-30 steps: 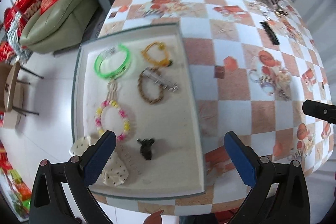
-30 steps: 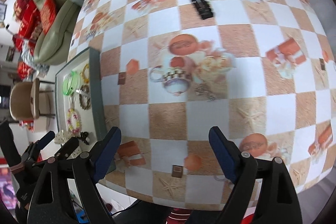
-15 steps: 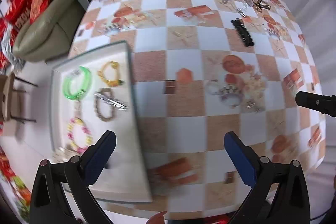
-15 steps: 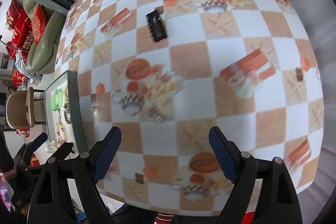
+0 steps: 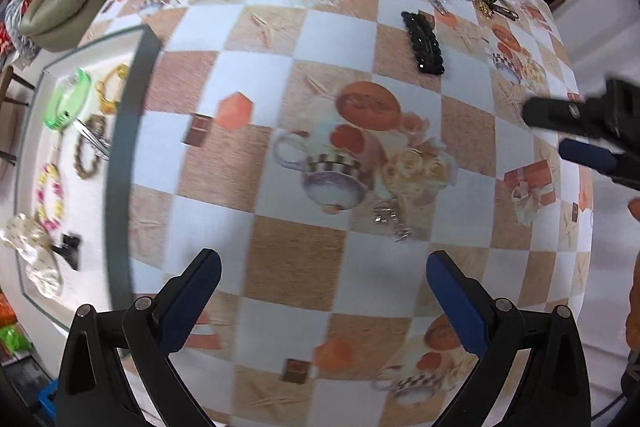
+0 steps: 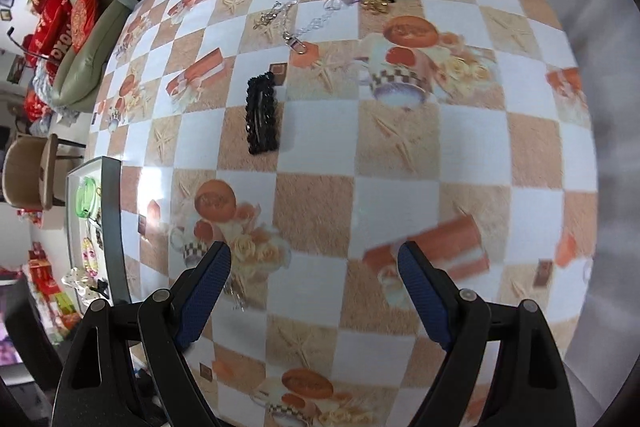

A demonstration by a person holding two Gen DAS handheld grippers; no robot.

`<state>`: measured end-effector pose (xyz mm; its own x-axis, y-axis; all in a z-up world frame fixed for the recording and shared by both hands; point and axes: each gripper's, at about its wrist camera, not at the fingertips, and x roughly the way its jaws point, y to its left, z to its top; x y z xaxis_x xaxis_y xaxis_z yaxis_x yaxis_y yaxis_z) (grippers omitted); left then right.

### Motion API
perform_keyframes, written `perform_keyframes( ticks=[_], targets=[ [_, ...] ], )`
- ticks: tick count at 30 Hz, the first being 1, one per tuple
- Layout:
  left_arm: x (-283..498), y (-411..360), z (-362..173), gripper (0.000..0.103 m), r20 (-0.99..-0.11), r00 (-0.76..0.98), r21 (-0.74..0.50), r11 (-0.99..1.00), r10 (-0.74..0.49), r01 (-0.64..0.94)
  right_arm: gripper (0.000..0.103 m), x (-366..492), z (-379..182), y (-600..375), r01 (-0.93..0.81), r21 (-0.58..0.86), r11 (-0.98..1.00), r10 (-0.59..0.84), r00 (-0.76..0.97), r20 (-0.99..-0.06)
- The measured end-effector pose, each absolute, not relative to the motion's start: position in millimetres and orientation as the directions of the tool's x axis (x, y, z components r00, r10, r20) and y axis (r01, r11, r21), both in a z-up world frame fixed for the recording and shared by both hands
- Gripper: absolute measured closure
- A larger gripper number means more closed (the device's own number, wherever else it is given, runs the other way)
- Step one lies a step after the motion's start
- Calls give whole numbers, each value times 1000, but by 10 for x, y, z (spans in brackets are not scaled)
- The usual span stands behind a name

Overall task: Organize jewelry
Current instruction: 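Grasp the black rhinestone rectangular clip with the right tool while the left tool grasps the silver chain charm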

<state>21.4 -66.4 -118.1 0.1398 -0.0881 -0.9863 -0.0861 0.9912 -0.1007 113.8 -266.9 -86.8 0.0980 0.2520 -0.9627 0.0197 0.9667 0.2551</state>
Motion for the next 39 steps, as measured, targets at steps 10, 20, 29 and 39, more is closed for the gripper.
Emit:
perform_keyframes(
  ticks=[10, 20, 29, 39],
  targets=[
    [282, -938, -1508, 16, -987, 139, -104, 984, -85, -143, 16, 1605, -1132, -2449, -78, 261, 962, 267, 89, -960],
    [282, -1166, -1592, 32, -988, 154, -41, 989, -19, -141, 28, 1873, -1376, -2222, -130, 252, 959, 264, 89, -960],
    [263, -1456, -1539, 65, -984, 177, -19, 995, -1, -99, 39, 1971, -1416, -1924, -235, 170, 957, 202, 120, -972],
    [231, -1390, -1477, 84, -977, 175, -142, 983, -120, -114, 72, 1968, -1384, -1944, -259, 105, 960, 147, 149, -978]
  ],
)
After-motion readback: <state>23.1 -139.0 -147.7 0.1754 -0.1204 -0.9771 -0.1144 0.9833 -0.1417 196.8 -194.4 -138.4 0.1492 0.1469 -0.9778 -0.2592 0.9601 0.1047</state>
